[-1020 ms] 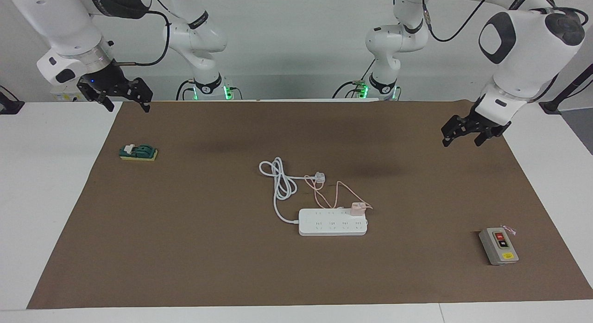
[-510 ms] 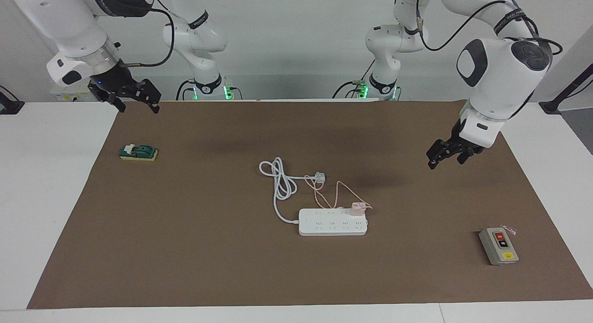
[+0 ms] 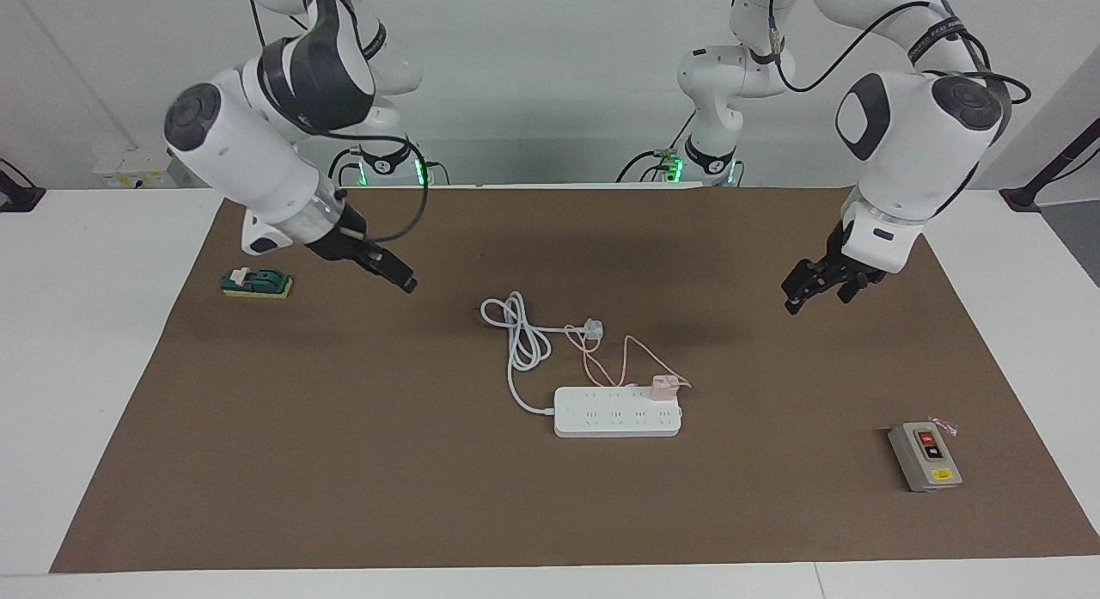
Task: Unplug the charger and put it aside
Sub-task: 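Move the left and right grippers toward the white power strip, then reach the left gripper to the pink charger while the right gripper reaches the strip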
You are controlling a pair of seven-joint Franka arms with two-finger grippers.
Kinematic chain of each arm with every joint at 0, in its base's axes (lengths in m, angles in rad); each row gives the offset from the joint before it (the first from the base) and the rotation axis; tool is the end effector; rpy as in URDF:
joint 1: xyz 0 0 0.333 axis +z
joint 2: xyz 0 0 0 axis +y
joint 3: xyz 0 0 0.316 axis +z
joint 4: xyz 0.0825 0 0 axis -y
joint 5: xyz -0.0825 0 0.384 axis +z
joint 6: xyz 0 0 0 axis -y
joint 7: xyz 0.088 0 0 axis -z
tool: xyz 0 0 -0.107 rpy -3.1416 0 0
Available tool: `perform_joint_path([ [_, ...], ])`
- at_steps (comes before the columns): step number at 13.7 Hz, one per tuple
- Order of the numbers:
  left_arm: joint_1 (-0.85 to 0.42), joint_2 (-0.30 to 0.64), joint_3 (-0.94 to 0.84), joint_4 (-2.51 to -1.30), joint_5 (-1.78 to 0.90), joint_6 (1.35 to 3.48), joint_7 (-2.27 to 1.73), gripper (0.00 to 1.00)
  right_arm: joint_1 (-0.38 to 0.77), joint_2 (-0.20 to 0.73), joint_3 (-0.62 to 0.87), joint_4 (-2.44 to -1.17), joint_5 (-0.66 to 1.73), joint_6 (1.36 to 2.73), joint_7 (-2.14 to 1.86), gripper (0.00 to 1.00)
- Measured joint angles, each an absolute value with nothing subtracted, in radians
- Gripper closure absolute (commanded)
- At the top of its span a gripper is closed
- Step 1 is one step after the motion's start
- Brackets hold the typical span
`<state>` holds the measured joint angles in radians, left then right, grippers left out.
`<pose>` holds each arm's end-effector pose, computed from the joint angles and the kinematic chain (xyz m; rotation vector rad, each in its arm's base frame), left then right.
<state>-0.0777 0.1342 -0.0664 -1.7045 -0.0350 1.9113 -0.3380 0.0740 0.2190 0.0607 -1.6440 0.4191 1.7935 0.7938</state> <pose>0.6053 -0.0884 0.5129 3.0655 0.3158 0.0935 0.6132 0.1150 0.4868 -2.5746 1.0409 0.3504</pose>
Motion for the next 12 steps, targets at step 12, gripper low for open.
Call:
perform_joint_path([
  [12,-0.142,0.088,-0.071,-1.835,-0.064,2.027,-1.316,0.0,0.261,0.62,0.06,-1.479,0.922,2.151,1.287,0.0],
])
